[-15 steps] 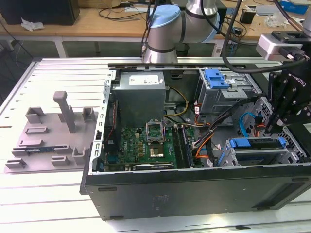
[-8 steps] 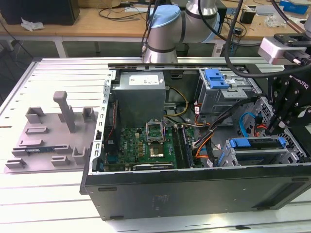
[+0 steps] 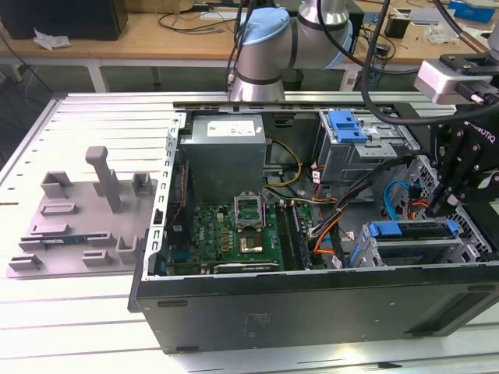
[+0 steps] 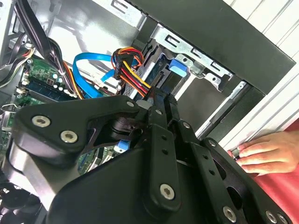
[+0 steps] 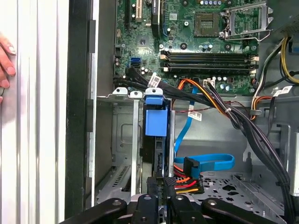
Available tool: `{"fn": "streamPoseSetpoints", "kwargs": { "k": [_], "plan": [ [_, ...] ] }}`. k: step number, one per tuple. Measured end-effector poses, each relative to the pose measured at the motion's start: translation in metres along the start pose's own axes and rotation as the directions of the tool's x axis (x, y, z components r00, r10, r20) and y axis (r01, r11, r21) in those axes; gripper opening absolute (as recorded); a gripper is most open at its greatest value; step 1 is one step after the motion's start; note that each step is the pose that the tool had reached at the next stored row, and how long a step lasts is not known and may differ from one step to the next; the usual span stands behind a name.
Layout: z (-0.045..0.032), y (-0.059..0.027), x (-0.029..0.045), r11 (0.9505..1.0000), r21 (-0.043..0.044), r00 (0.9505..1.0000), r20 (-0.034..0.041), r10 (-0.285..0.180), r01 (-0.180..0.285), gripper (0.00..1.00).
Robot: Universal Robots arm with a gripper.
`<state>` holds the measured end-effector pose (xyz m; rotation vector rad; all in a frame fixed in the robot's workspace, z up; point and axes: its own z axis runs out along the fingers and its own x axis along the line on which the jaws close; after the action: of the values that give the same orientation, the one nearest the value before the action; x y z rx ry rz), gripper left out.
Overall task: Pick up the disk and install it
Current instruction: 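Insert the first disk wire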
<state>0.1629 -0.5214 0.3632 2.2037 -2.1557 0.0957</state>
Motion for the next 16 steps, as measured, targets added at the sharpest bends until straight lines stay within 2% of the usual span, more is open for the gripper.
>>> {"fn": "streamPoseSetpoints", "kwargs": {
  "k": [7,11,13,16],
  "plan": [
    [0.0003,0.0,0.0,1.0,0.0002,1.0,0.0018,-0.002,0.002,0.17],
    [0.0003,0.0,0.0012,1.0,0.0006,0.9999,0.0133,-0.002,0.002,0.17],
    [0.0005,0.0001,0.0027,1.0,0.0009,0.9998,0.0216,-0.002,0.002,0.17],
    [0.0008,0.0001,0.0056,1.0,0.0014,0.9996,0.0289,-0.002,0.002,0.17]
  ]
}}
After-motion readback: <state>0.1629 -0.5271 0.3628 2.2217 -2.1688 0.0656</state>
